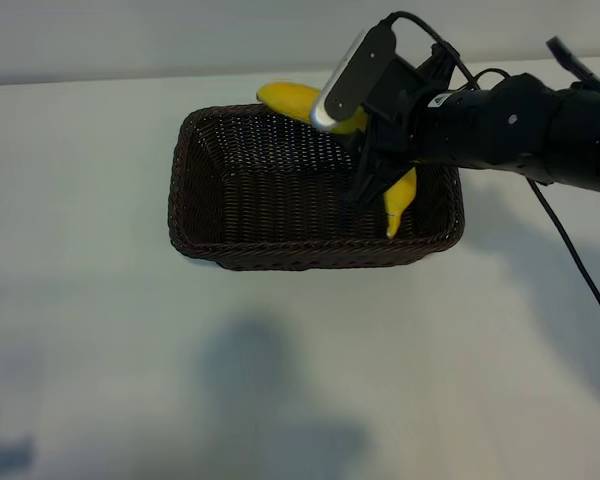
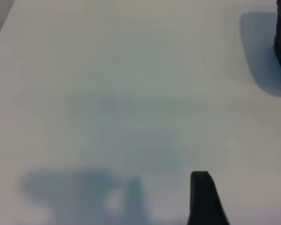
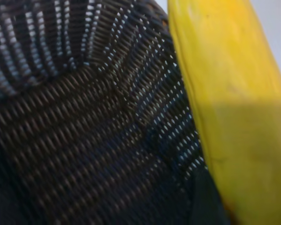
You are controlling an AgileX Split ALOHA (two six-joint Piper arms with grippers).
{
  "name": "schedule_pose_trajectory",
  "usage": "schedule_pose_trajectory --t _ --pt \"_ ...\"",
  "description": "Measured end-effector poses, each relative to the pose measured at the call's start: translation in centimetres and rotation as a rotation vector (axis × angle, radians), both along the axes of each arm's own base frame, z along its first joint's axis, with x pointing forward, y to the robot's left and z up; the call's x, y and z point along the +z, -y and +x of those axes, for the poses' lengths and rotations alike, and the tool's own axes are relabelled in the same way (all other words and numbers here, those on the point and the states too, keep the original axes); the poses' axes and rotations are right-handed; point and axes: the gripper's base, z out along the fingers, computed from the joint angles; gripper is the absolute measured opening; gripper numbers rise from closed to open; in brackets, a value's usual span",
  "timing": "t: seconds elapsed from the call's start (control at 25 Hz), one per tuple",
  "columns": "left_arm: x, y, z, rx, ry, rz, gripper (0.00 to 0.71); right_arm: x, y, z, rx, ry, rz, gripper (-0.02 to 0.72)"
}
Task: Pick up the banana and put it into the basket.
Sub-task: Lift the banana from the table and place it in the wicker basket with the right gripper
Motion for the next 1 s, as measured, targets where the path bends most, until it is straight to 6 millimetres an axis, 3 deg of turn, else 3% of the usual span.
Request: schedule_pose_trajectory --t 0.48,1.0 --pt "0.0 0.0 0.0 0.0 0.0 0.0 0.448 -4.4 -0.4 0.8 0.105 -0.003 -0.181 0.431" --pt "0.0 0.0 0.0 0.0 0.0 0.0 0.448 -4.6 -2.6 2.0 0.182 0.035 -0.205 0.431"
